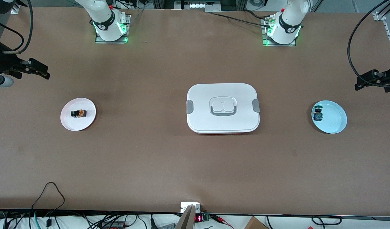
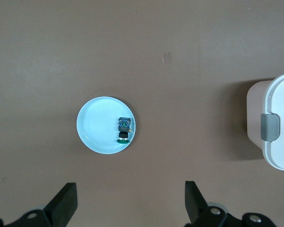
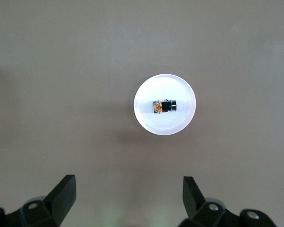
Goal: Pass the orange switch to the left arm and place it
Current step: 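Move the right gripper toward the orange switch on the white plate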
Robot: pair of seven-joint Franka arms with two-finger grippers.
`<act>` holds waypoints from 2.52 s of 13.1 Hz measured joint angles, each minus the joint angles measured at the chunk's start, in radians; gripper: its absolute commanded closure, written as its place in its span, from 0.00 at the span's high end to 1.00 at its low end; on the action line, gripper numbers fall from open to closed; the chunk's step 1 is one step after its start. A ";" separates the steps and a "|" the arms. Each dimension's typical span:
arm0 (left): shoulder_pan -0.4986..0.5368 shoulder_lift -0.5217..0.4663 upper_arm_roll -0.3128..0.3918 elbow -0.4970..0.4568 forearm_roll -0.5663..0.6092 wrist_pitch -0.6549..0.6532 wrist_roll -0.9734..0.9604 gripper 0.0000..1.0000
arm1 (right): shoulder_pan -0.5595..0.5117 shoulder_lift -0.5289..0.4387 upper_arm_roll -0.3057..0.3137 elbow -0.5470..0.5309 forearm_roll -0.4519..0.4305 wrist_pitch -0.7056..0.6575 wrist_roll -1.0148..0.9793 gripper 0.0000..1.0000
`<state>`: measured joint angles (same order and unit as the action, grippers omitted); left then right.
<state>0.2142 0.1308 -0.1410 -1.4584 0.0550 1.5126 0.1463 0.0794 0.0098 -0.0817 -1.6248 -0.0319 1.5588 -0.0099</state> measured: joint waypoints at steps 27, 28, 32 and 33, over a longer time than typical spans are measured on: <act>-0.001 0.000 -0.001 0.000 0.000 0.000 0.000 1.00 | 0.003 0.203 0.003 0.000 0.001 0.132 0.000 1.00; -0.001 0.000 -0.001 0.000 0.000 0.000 0.000 1.00 | 0.004 0.214 0.004 0.000 0.001 0.136 0.000 1.00; -0.001 0.000 -0.001 0.000 0.000 0.000 0.000 1.00 | 0.006 0.247 0.006 -0.001 0.000 0.153 -0.020 1.00; -0.001 0.000 -0.001 0.000 0.000 0.000 0.000 1.00 | 0.006 0.256 0.006 -0.001 0.000 0.162 -0.040 1.00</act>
<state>0.2132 0.1309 -0.1424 -1.4584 0.0550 1.5126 0.1463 0.0852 0.2659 -0.0761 -1.6255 -0.0315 1.7212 -0.0496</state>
